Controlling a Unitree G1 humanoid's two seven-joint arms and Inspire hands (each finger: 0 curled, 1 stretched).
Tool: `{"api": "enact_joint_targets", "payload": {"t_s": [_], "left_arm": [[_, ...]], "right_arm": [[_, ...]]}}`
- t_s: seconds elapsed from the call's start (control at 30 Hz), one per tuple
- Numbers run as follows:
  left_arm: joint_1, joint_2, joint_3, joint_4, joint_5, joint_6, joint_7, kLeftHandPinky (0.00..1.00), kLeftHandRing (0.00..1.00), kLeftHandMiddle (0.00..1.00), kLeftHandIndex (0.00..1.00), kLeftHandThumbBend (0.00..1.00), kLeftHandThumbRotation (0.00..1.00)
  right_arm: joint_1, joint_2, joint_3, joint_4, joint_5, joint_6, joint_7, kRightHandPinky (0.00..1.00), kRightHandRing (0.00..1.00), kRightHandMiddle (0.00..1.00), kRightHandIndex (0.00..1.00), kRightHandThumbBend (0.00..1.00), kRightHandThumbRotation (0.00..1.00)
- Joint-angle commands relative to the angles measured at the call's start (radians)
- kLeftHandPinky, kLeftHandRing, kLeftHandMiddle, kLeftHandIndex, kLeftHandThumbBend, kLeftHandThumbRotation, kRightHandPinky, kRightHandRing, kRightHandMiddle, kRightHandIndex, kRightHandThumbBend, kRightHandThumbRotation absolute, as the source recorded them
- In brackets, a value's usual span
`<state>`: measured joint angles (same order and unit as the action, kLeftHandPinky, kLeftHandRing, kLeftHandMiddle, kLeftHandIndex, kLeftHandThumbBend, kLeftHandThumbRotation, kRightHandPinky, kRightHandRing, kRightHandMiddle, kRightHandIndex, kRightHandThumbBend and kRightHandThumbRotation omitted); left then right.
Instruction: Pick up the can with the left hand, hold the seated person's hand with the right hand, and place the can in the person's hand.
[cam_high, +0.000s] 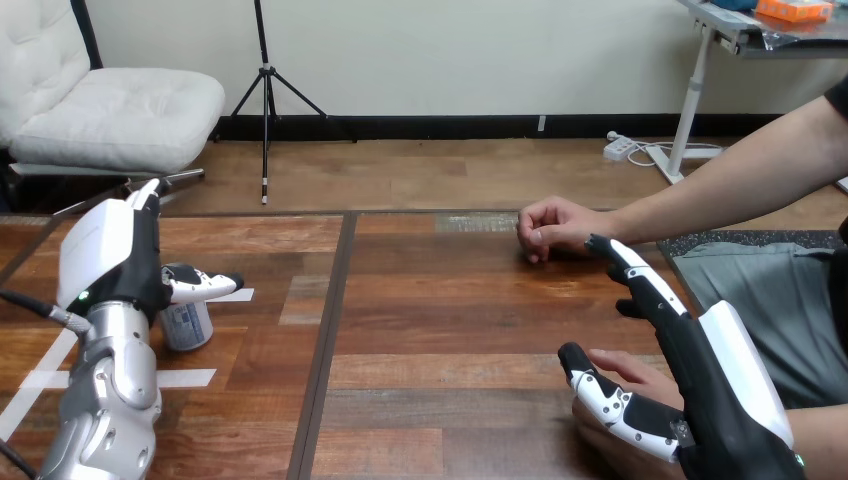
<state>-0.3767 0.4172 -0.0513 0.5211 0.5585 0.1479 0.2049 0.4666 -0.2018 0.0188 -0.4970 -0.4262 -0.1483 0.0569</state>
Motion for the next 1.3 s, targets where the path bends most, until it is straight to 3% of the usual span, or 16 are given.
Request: {"api": "enact_joint_targets", "payload": {"t_s": [0.0, 0.77, 1.27], "left_arm": [[-0.087, 0.024, -0.019, 0.015, 0.006, -0.031, 0.016, 0.73, 0.87, 0.92, 0.9, 0.77, 0.14], [-0.125, 0.037, -0.039, 0.071, -0.003, -0.033, -0.041, 0.72, 0.86, 0.9, 0.89, 0.76, 0.15], [-0.152, 0.034, -0.051, 0.122, 0.001, -0.03, -0.043, 0.7, 0.84, 0.88, 0.87, 0.77, 0.15]], "right_arm": [[-0.032, -0.011, -0.016, -0.038, 0.002, 0.0, 0.0, 0.83, 0.92, 0.94, 0.91, 0.32, 0.0], [-0.032, -0.014, -0.021, -0.045, 0.007, 0.001, 0.009, 0.82, 0.91, 0.94, 0.91, 0.32, 0.0], [-0.025, -0.015, -0.025, -0.054, 0.007, 0.001, 0.015, 0.82, 0.91, 0.94, 0.91, 0.32, 0.0]]}}
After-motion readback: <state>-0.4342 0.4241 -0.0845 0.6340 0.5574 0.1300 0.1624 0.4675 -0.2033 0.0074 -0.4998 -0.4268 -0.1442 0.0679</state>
